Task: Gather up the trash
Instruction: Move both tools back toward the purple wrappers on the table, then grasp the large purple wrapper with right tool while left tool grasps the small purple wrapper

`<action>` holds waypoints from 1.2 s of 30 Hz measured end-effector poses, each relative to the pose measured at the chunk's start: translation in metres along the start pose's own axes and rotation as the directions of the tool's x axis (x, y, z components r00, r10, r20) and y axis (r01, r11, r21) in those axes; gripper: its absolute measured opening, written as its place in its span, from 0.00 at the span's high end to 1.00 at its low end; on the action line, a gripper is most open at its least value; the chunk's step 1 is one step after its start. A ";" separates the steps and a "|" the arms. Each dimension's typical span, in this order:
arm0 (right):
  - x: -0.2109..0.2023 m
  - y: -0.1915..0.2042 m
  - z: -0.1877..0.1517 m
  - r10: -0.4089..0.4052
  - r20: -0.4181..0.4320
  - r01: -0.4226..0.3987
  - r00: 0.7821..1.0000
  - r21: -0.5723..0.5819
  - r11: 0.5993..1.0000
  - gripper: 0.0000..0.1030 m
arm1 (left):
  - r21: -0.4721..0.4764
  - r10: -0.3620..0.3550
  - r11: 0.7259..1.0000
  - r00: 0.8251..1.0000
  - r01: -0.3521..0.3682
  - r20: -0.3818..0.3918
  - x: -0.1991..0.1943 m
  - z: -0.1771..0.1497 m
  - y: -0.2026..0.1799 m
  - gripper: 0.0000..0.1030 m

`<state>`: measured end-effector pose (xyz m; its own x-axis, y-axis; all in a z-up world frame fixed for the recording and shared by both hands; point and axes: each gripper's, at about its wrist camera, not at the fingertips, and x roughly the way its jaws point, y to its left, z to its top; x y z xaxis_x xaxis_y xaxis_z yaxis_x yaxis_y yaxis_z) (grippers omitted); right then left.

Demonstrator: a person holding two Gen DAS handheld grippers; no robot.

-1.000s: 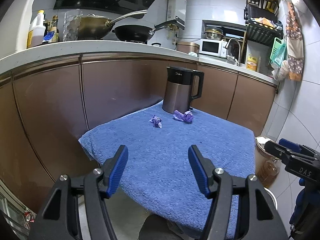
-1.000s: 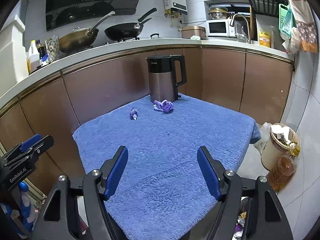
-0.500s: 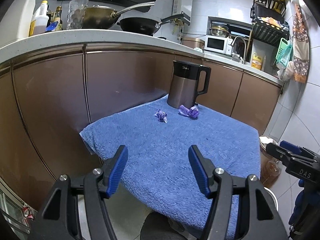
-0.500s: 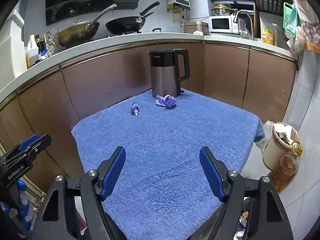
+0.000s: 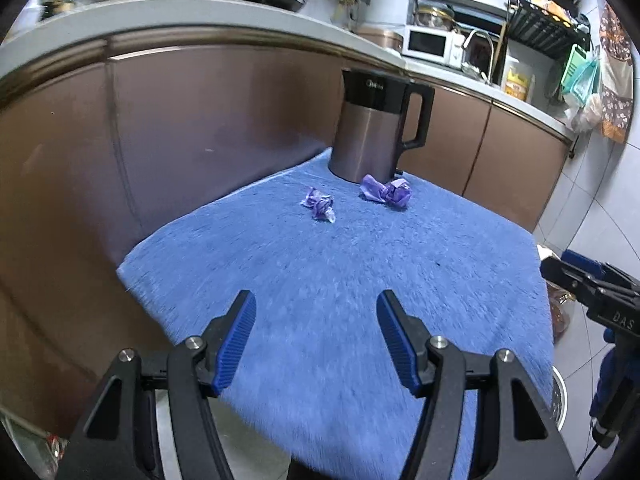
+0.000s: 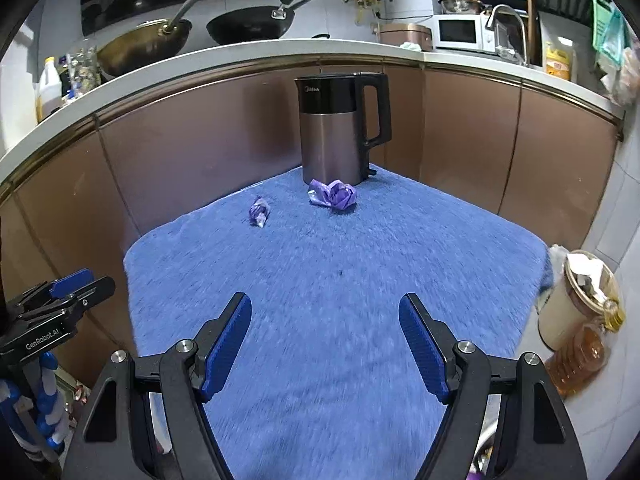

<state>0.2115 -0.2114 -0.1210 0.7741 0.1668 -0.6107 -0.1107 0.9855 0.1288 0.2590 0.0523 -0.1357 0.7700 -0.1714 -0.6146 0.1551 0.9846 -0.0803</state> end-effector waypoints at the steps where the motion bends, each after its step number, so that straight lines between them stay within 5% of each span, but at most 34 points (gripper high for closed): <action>1: 0.012 -0.003 0.007 0.007 -0.001 -0.007 1.000 -0.001 1.000 0.27 | 0.000 -0.008 1.000 1.000 0.008 -0.014 0.014 0.008 0.002 0.41; 10: 0.149 -0.029 0.075 0.105 -0.004 -0.105 0.994 0.022 0.994 0.22 | 0.021 -0.028 0.999 0.994 0.031 -0.104 0.163 0.082 -0.003 0.41; 19: 0.287 -0.044 0.121 0.151 -0.087 -0.148 0.985 0.037 0.988 0.20 | 0.074 0.046 0.997 0.983 -0.033 -0.179 0.263 0.107 -0.016 0.41; 24: 0.324 -0.048 0.126 0.183 -0.155 -0.175 0.971 0.064 0.982 0.24 | 0.055 0.057 0.997 0.973 -0.046 -0.226 0.285 0.105 -0.010 0.44; 26: 0.334 -0.048 0.125 0.190 -0.190 -0.181 0.963 0.065 0.981 0.51 | 0.040 0.045 0.999 0.969 -0.037 -0.242 0.289 0.101 -0.007 0.60; 27: 0.336 -0.046 0.125 0.197 -0.198 -0.188 0.960 0.062 0.980 0.55 | 0.030 0.042 0.999 0.969 -0.036 -0.241 0.289 0.100 -0.005 0.63; 29: 0.332 -0.044 0.123 0.202 -0.191 -0.196 0.961 0.050 0.979 0.57 | 0.013 0.025 1.000 0.972 -0.023 -0.234 0.287 0.099 -0.002 0.74; 36: 0.280 -0.039 0.111 0.200 -0.145 -0.198 0.969 0.028 0.980 0.59 | -0.007 -0.034 0.999 0.982 0.034 -0.185 0.237 0.092 -0.002 0.74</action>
<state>0.5021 -0.2064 -0.2102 0.6372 0.3634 -0.6796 -0.2445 0.9316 0.2690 0.4977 0.0069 -0.2093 0.6367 -0.1959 -0.7458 0.1764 0.9785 -0.1065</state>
